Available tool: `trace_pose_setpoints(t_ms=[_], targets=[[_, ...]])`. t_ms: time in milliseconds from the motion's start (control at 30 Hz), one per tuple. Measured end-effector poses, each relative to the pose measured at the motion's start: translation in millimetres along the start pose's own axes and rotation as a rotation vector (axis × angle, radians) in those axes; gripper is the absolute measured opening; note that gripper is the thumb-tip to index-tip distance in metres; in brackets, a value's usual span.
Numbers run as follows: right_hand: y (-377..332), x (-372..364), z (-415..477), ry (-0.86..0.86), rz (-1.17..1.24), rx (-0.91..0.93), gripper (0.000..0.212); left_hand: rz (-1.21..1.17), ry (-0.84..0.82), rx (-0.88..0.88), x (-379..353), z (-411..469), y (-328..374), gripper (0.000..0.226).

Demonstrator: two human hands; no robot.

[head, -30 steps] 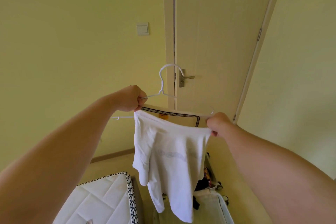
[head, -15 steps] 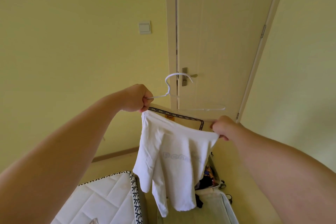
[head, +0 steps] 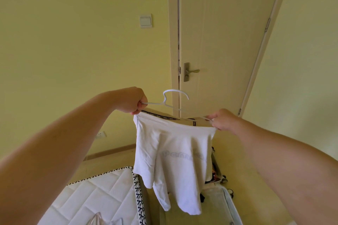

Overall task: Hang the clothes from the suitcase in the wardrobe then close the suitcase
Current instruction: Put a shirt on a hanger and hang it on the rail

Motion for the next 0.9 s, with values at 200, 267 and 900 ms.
trace_pose_setpoints(t_ms=[200, 267, 900], targets=[[-64, -15, -16, 0.077, -0.535, 0.286, 0.024, 0.062, 0.083, -0.038, 2, 11, 4, 0.03], [-82, -19, -25, 0.141, -0.622, 0.321, 0.012, 0.113, 0.163, -0.046, 11, 15, 7, 0.031], [-83, -42, -33, 0.016, -0.315, 0.137, 0.019, 0.398, 0.817, -0.229, 22, -6, 26, 0.042]])
Point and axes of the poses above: each hand's wrist, its own z-axis towards the middle knuckle, its own x-axis out of the back of the hand, y = z × x, the point moved 9 cm from there along z, towards the middle knuckle, and after that the axes turned 7 degrees about -z, right-handed, at the moved point
